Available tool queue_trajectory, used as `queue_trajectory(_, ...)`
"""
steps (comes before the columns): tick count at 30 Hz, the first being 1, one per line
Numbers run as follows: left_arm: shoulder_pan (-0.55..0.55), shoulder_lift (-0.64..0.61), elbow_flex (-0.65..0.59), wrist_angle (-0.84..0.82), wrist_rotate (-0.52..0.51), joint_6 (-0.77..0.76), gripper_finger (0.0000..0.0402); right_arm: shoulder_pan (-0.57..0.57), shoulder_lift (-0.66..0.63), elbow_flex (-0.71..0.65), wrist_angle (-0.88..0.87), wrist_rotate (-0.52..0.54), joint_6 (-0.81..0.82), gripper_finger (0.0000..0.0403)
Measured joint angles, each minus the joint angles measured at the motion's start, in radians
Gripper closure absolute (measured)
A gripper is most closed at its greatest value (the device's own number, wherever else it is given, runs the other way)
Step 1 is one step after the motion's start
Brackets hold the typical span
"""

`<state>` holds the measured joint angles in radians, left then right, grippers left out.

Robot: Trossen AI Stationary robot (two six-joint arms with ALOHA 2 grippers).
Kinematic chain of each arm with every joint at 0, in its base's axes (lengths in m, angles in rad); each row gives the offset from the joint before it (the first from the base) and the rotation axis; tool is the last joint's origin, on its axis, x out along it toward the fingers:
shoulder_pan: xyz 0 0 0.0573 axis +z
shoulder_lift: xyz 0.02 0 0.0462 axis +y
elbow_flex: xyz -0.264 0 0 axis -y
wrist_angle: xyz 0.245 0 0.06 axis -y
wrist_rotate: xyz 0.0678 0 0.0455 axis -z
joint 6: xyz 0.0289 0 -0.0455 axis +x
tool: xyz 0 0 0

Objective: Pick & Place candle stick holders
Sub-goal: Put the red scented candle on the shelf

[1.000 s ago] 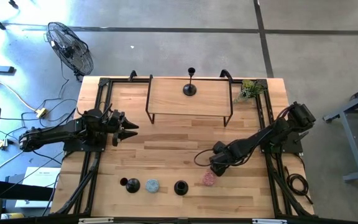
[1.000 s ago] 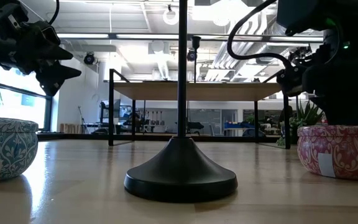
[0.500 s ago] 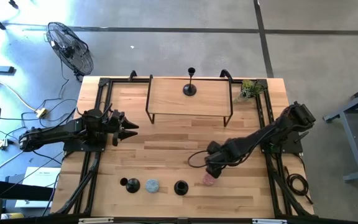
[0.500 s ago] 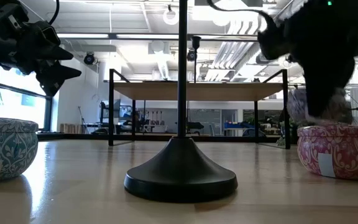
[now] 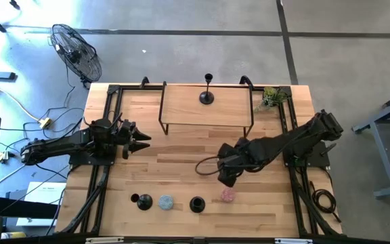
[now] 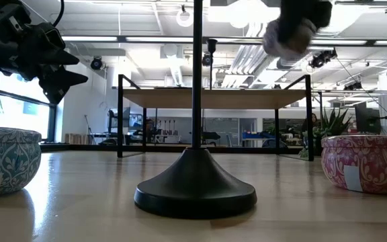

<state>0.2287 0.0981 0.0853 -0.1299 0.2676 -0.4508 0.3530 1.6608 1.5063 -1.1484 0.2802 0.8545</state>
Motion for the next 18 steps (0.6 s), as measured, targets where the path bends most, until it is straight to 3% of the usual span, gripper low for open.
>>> queue_trajectory(7, 0.0, 0.0, 0.0, 0.0, 0.0, 0.0, 0.0204, -0.073, 0.0, 0.152, -0.045, 0.041, -0.145, 0.0117)
queue_trajectory(18, 0.0, 0.0, 0.0, 0.0, 0.001, 0.0, 0.0204, -0.239, 0.0, 0.235, -0.136, 0.025, -0.281, 0.0117)
